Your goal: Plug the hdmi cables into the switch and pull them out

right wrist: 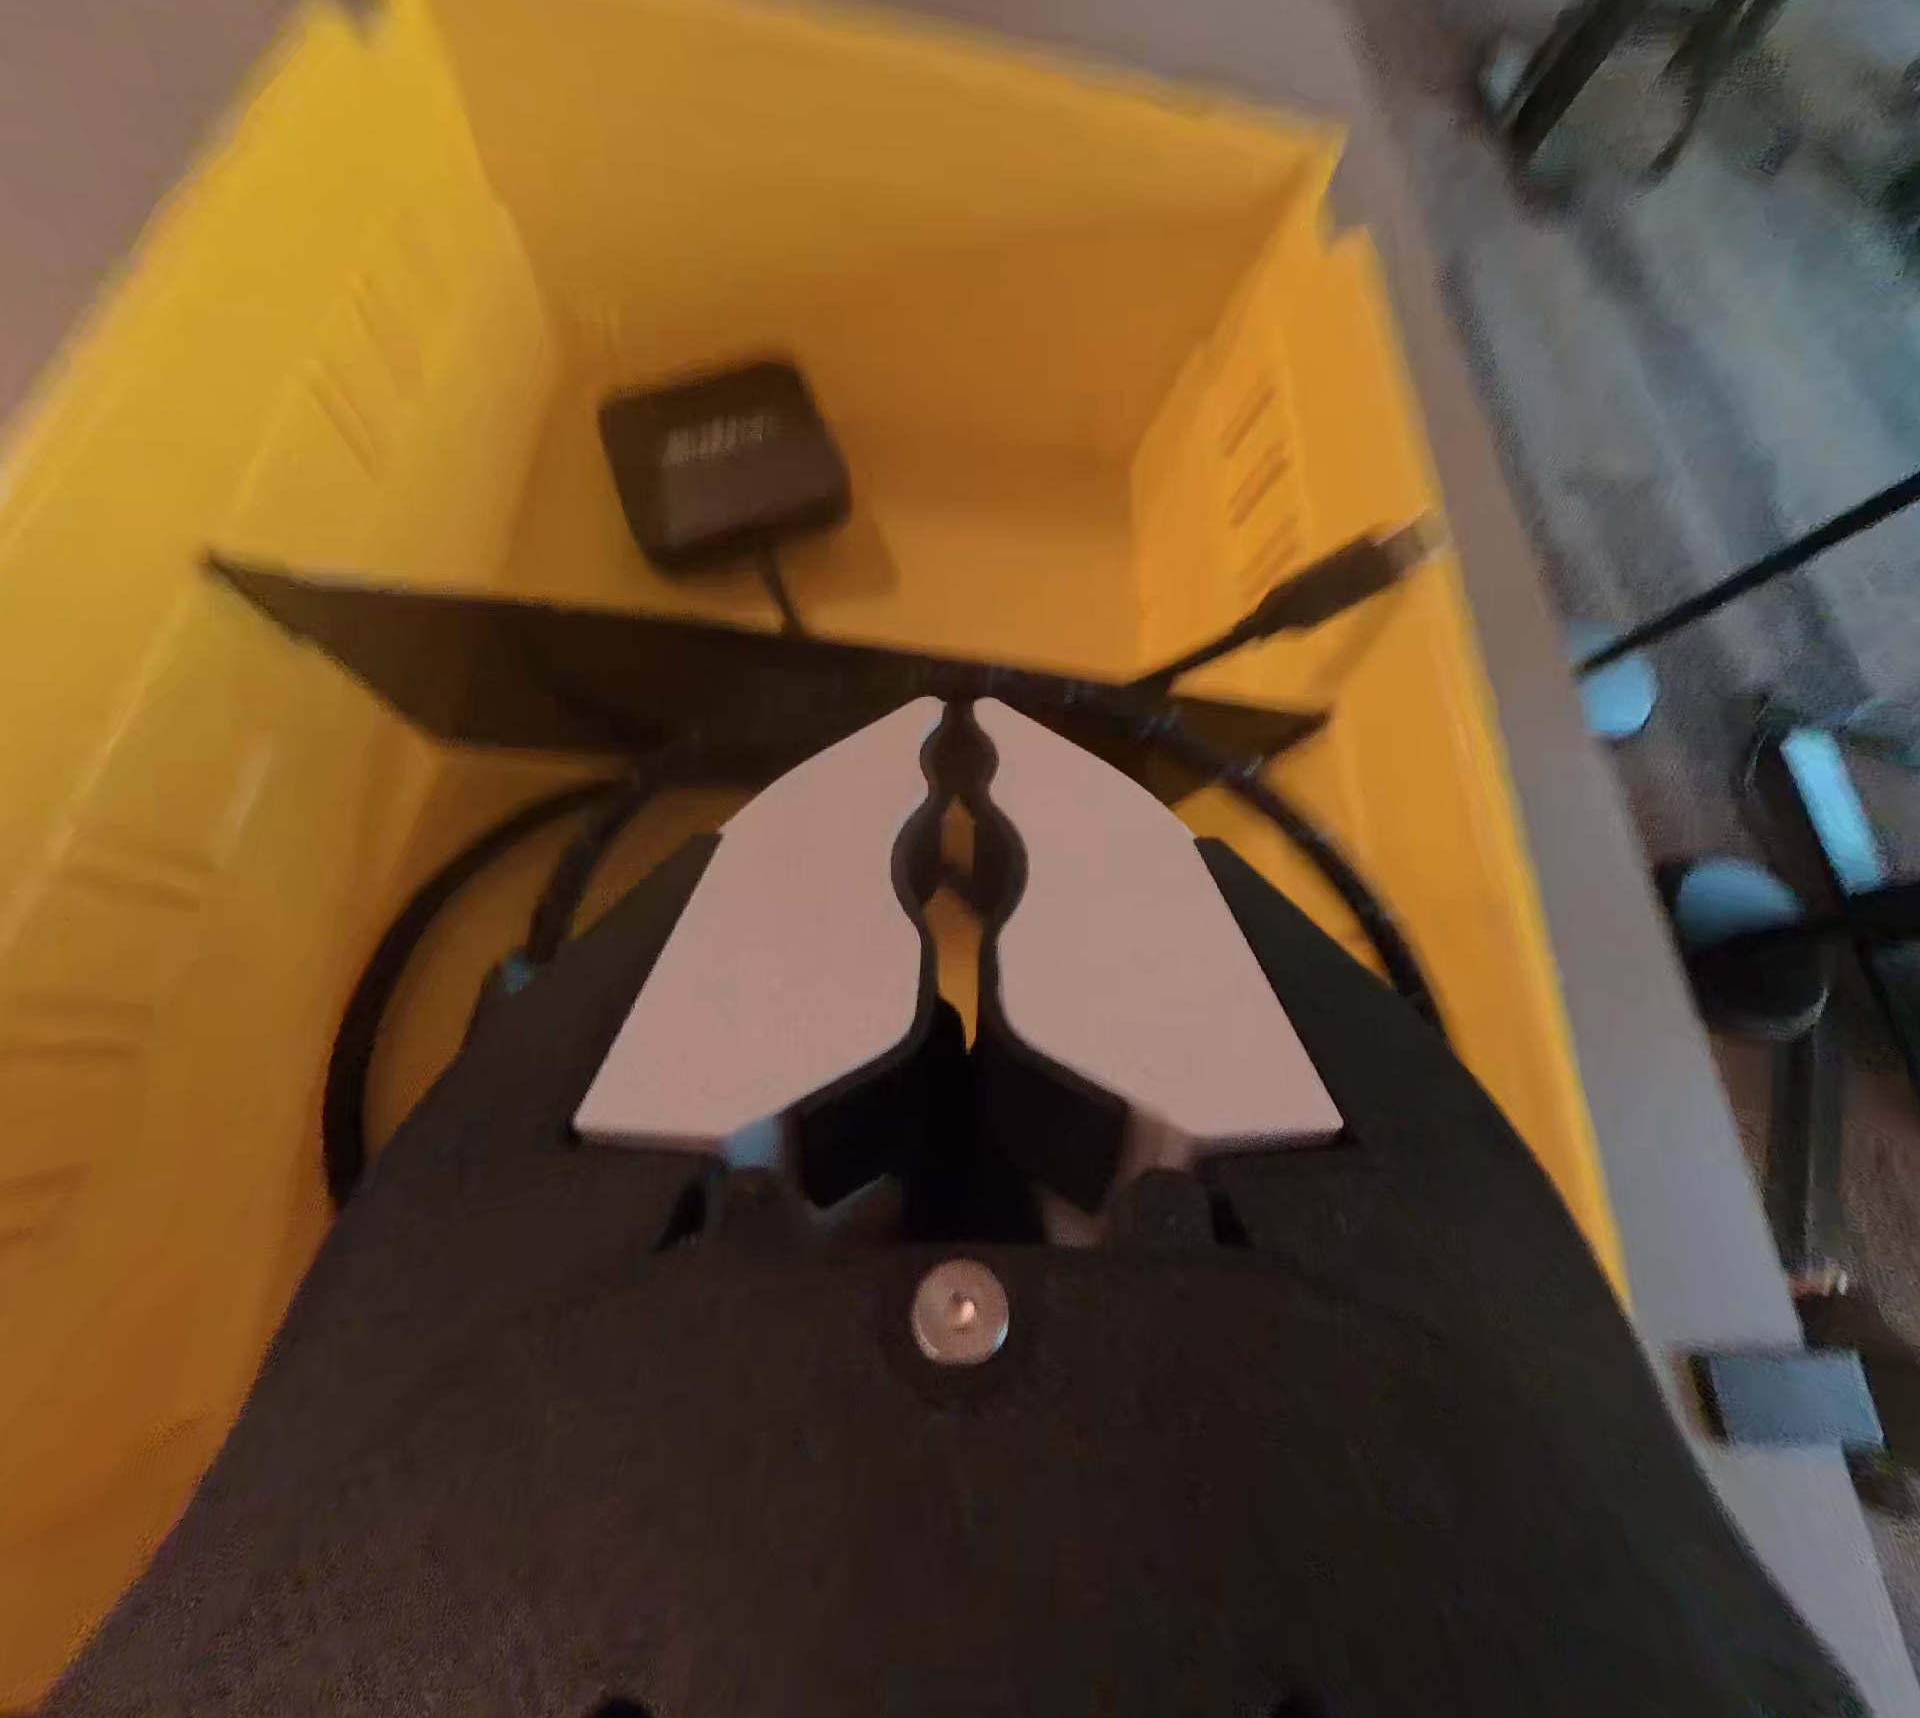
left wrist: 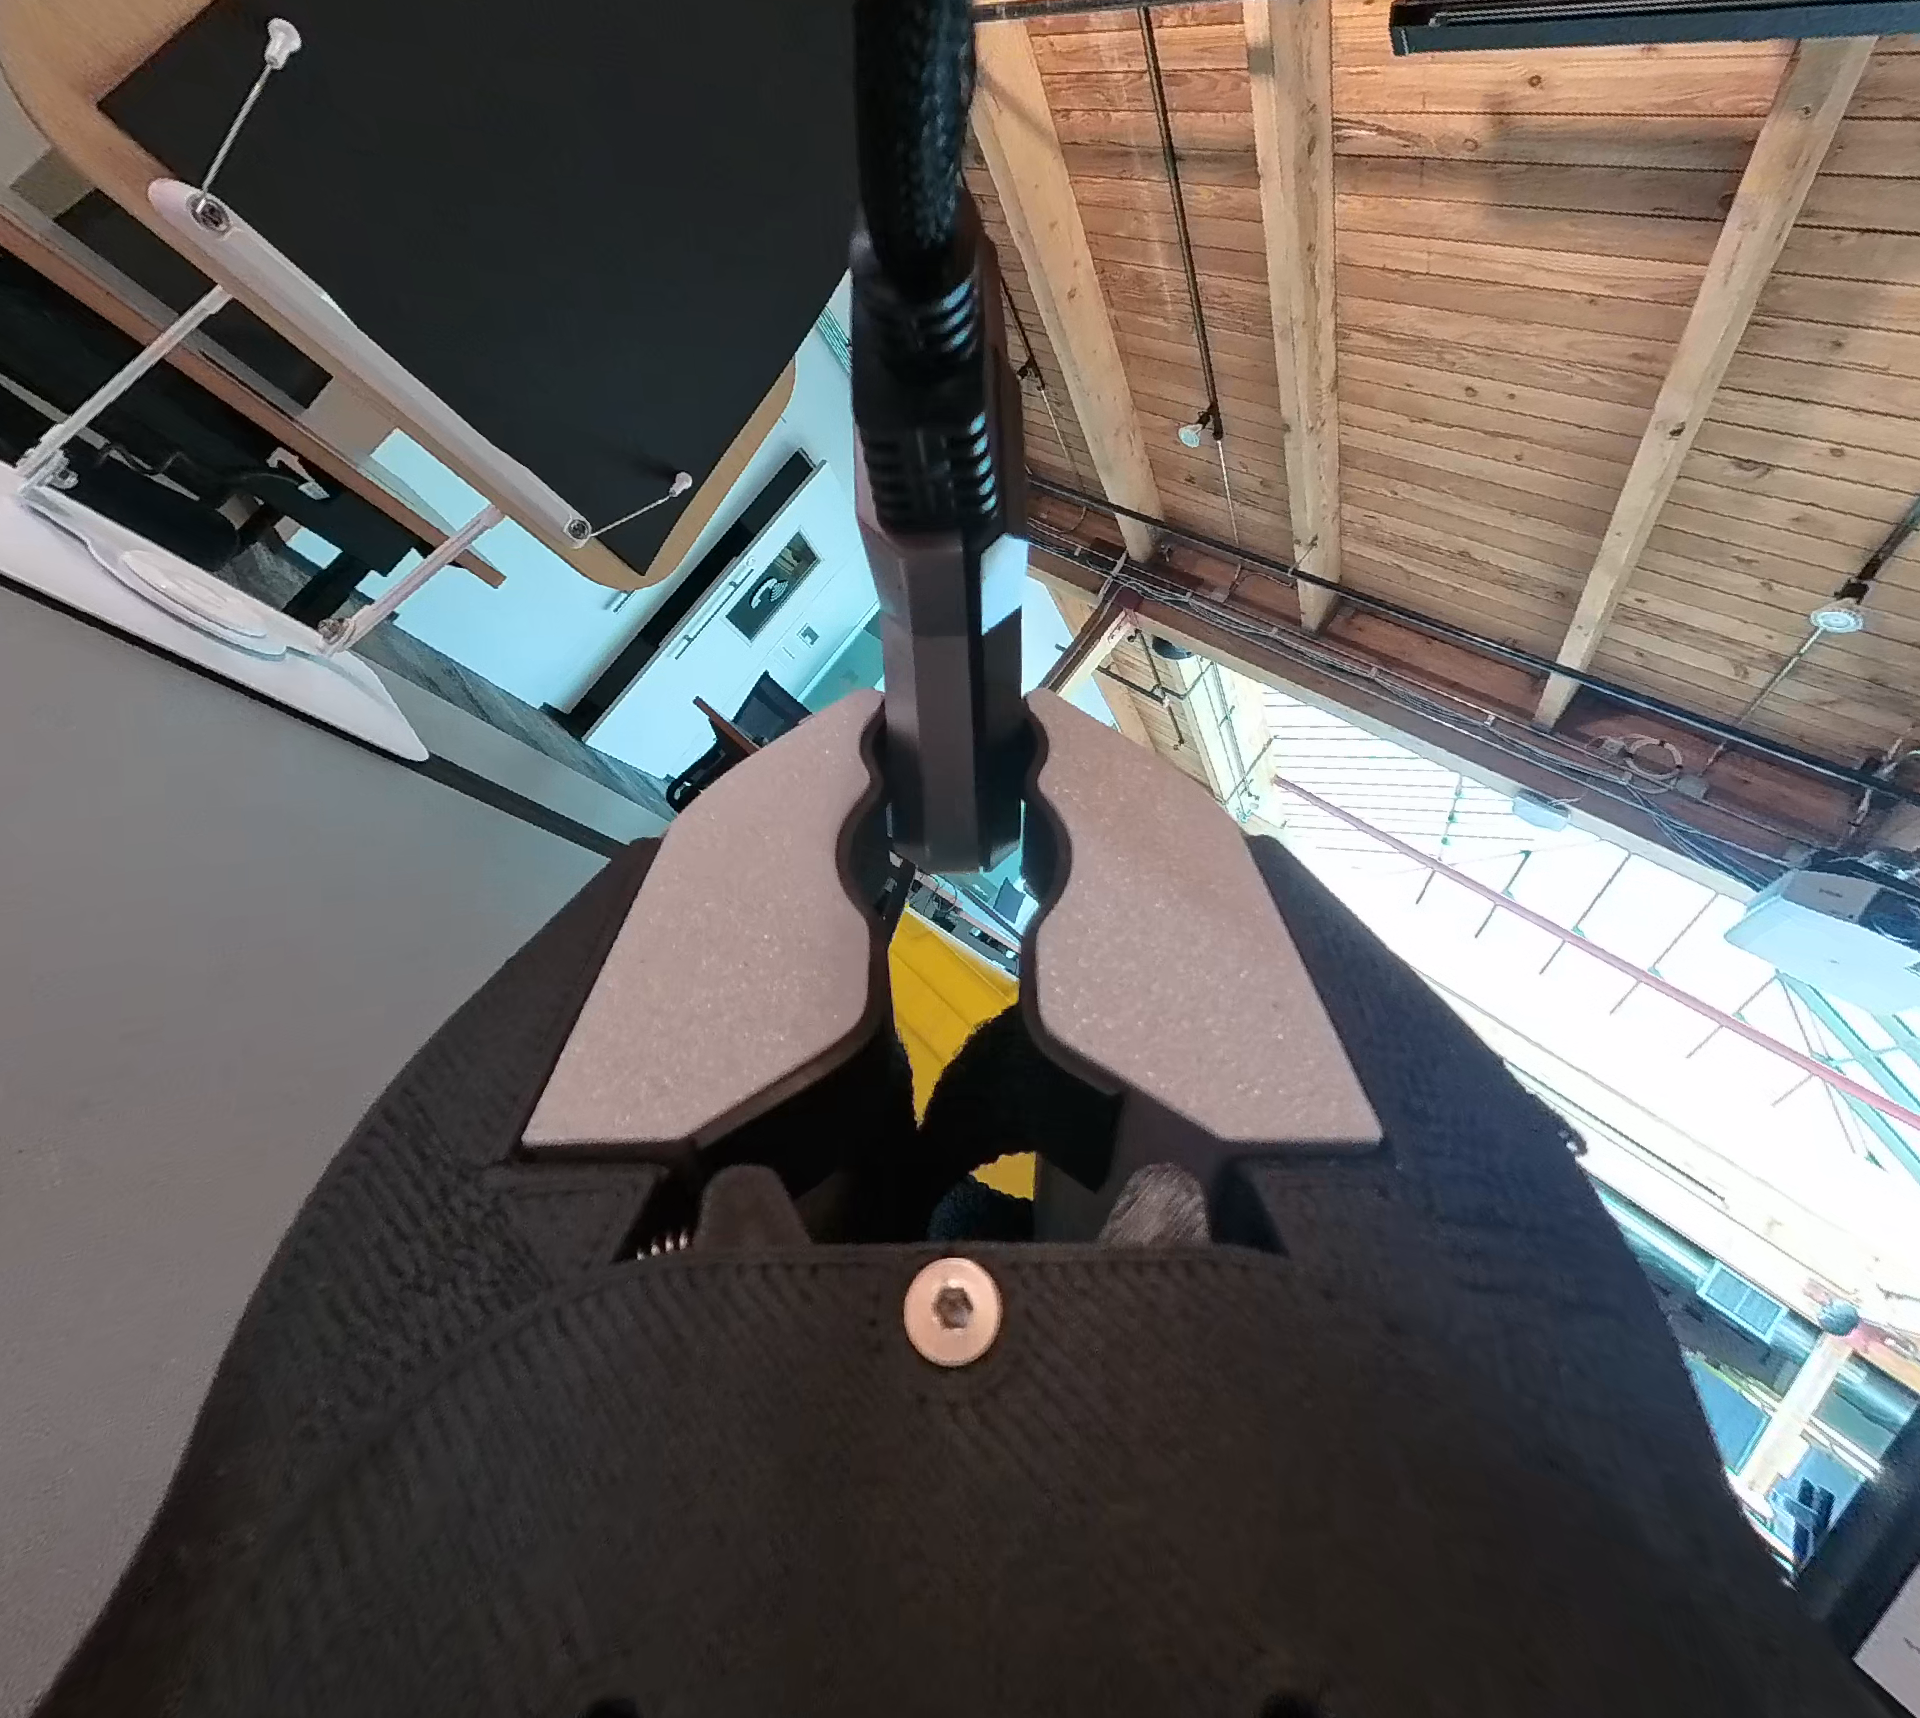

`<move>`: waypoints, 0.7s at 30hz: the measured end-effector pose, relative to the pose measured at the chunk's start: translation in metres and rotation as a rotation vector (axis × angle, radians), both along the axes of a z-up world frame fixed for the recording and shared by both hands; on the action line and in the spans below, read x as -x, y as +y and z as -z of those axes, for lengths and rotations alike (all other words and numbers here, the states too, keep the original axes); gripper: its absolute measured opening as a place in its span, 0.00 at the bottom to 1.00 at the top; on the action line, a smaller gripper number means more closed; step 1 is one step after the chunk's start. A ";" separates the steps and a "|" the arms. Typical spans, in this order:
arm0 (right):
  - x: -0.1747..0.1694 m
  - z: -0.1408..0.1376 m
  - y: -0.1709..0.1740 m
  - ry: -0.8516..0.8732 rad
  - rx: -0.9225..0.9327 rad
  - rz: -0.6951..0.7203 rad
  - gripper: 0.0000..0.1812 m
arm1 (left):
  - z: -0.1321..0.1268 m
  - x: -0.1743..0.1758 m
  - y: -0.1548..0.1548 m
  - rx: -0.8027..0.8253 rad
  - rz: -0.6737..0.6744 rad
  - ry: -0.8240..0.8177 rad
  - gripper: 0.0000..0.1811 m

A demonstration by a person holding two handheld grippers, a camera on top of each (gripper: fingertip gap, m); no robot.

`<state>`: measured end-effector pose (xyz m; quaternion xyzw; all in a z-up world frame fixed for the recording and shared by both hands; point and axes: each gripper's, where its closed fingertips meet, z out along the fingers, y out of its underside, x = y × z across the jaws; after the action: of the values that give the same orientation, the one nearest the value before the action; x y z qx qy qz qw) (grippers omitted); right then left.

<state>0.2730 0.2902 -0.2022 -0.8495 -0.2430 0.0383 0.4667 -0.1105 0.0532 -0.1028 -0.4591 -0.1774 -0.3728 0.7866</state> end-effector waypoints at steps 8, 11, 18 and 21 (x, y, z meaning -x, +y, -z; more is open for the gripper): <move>0.007 0.052 -0.021 -0.353 0.214 -0.124 0.02 | 0.000 -0.001 -0.001 -0.002 -0.001 0.010 0.11; 0.029 0.012 -0.032 -0.193 0.048 -0.214 0.05 | 0.000 -0.001 0.000 -0.001 -0.001 0.007 0.11; -0.015 -0.103 -0.030 -0.126 -0.321 -0.142 0.17 | -0.001 -0.002 0.000 -0.004 0.003 0.012 0.11; -0.041 -0.072 -0.013 -0.202 -0.124 -0.109 0.21 | -0.001 -0.002 -0.001 -0.004 0.000 0.016 0.11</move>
<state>0.3136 0.2776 -0.1305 -0.8041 -0.3363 -0.0375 0.4888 -0.1084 0.0526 -0.1018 -0.4603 -0.1702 -0.3694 0.7891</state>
